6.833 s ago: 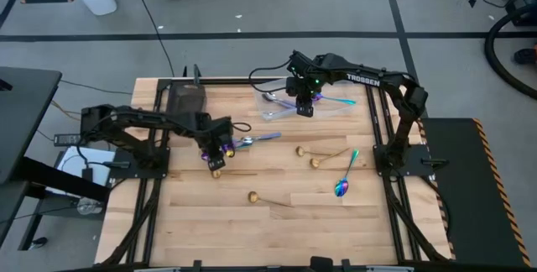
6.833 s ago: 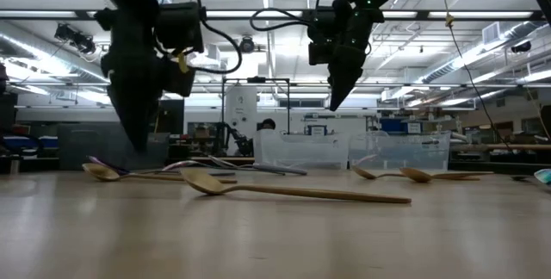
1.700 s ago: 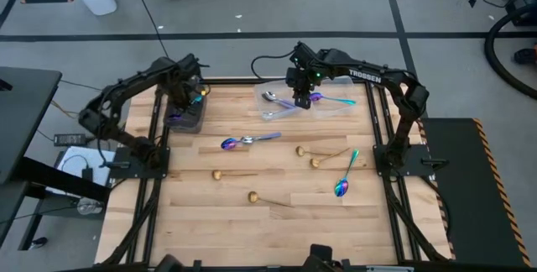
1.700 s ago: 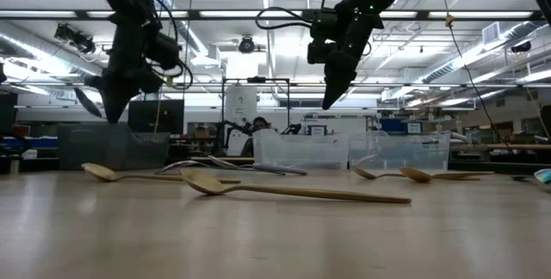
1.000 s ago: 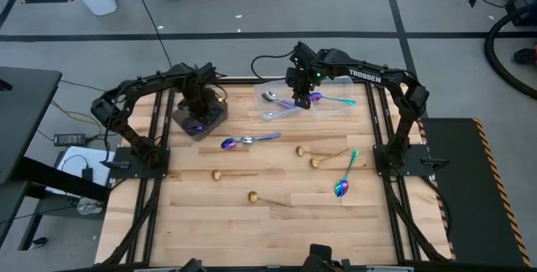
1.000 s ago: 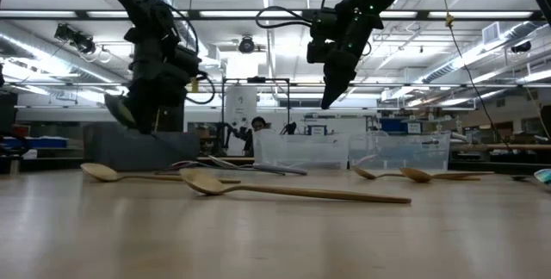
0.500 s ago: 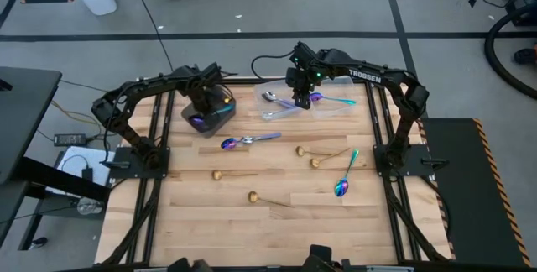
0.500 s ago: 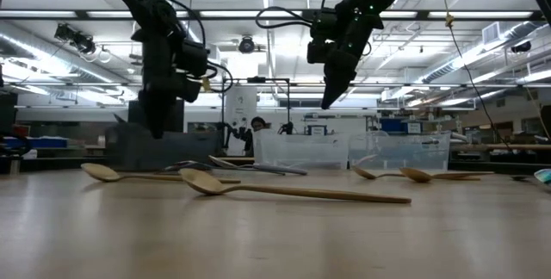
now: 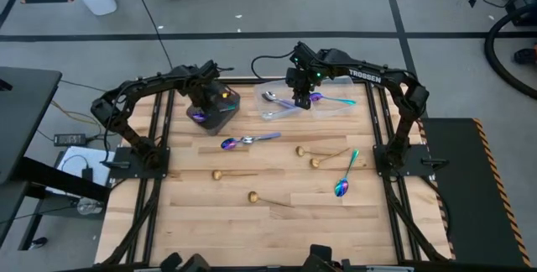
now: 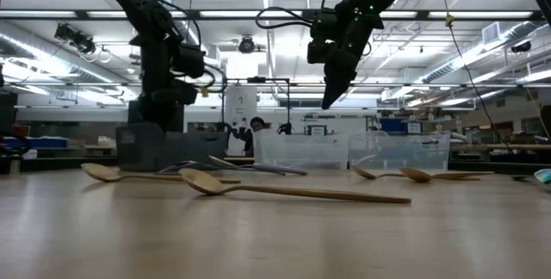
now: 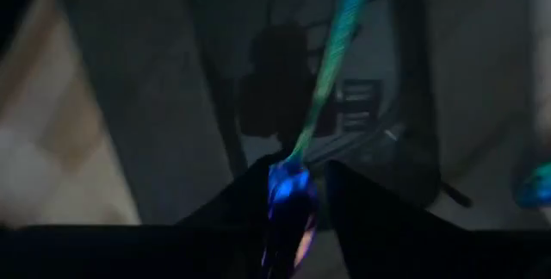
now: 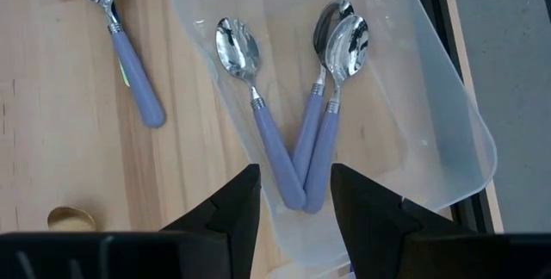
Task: Sort silverware by color (type)
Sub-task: Put the blue spoon into the right transparent bin
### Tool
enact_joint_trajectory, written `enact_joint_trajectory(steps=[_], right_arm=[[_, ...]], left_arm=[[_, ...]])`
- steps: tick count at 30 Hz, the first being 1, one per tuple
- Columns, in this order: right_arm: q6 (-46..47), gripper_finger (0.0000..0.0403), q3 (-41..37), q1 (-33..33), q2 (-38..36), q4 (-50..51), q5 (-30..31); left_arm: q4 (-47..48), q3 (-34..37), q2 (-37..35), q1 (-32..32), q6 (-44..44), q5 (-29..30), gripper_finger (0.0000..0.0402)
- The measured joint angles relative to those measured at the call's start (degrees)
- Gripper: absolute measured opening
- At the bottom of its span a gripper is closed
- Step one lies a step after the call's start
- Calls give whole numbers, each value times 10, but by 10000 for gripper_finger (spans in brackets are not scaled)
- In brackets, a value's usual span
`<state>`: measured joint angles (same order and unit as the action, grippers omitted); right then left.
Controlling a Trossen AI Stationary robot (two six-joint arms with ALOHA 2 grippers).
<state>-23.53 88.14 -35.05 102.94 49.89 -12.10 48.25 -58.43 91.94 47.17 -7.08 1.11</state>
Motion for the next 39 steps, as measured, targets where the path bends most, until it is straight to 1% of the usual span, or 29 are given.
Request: enact_joint_trajectory(steps=[2, 5, 8, 12, 14, 17, 21, 24, 27, 30, 34, 39], right_arm=[[0, 153, 0, 0, 0, 0, 0], [0, 153, 0, 0, 0, 0, 0], [-1, 153, 0, 0, 0, -1, 0], [-5, 153, 0, 0, 0, -1, 0], [-5, 153, 0, 0, 0, -1, 0], [-4, 153, 0, 0, 0, -1, 0], [-4, 153, 0, 0, 0, -1, 0], [-4, 153, 0, 0, 0, -4, 0], [-4, 153, 0, 0, 0, -11, 0], [-4, 153, 0, 0, 0, -16, 0], [-4, 153, 0, 0, 0, -17, 0], [-4, 153, 0, 0, 0, -17, -14]], left_arm=[[14, 6, 0, 13, 41, 1, 160], [46, 9, 0, 30, 105, 17, 185], [75, 9, 0, 44, 170, 23, 193], [103, 9, 0, 63, 267, 21, 190], [108, 9, 0, 69, 304, 3, 188], [108, 9, 0, 71, 343, -40, 188], [107, 9, 0, 56, 382, -95, 188], [105, 6, 0, 41, 365, -151, 188], [95, -15, 0, 22, 322, -150, 188], [65, -44, 0, 7, 248, -106, 188], [10, -76, 0, 0, 174, -1, 187], [-76, -84, 0, 29, 70, 19, 187]])
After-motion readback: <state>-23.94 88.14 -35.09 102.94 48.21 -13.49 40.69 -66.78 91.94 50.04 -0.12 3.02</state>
